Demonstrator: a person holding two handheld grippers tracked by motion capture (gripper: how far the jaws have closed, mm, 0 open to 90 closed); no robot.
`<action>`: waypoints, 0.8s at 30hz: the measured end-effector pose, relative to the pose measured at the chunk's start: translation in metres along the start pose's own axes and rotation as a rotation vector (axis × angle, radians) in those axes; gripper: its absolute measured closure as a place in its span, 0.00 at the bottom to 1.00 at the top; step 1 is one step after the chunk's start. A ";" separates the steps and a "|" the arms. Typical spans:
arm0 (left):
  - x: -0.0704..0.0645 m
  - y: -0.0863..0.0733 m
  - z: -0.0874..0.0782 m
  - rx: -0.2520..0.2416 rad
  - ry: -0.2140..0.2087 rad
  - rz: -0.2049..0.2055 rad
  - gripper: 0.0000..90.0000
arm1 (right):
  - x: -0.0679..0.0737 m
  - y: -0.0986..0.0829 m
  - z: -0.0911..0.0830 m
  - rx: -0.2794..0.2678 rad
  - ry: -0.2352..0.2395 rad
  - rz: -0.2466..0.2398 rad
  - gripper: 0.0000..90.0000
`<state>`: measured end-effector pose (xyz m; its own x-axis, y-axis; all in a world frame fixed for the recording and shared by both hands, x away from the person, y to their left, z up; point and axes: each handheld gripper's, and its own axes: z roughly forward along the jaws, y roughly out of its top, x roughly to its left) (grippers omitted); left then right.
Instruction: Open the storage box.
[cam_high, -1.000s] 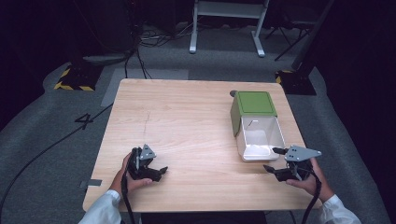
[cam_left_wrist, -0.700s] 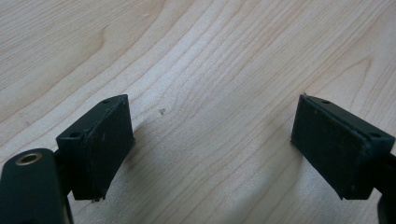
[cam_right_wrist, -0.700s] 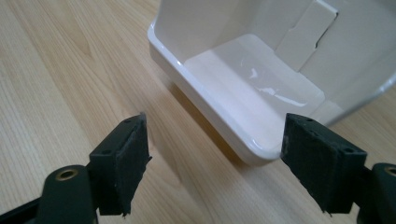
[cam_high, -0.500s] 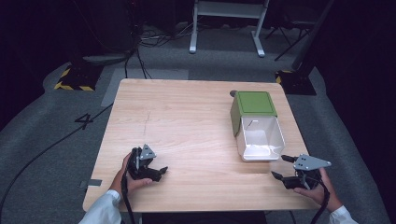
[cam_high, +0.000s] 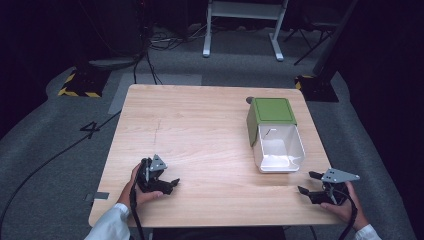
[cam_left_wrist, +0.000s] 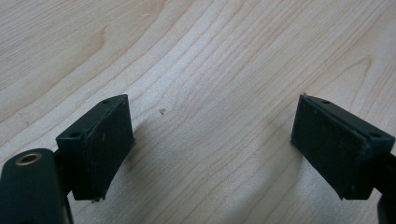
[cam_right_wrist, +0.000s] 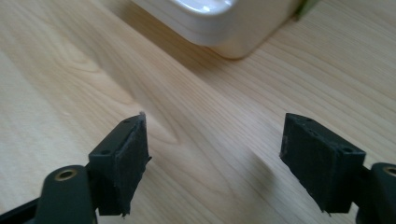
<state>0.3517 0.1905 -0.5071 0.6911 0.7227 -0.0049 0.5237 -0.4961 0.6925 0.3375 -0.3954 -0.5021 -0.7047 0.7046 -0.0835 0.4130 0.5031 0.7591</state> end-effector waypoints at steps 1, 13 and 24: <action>0.000 0.000 0.000 0.000 0.000 0.000 0.14 | 0.000 0.000 0.000 0.000 0.000 0.000 0.26; 0.000 0.000 0.000 0.001 -0.002 -0.002 0.14 | -0.017 -0.011 -0.003 0.019 -0.047 0.153 0.25; 0.000 0.000 0.000 0.000 0.000 0.001 0.14 | -0.015 -0.011 -0.003 0.025 -0.064 0.151 0.23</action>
<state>0.3516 0.1905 -0.5071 0.6912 0.7226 -0.0042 0.5234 -0.4966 0.6925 0.3418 -0.4128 -0.5075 -0.5959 0.8030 -0.0109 0.5261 0.4005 0.7502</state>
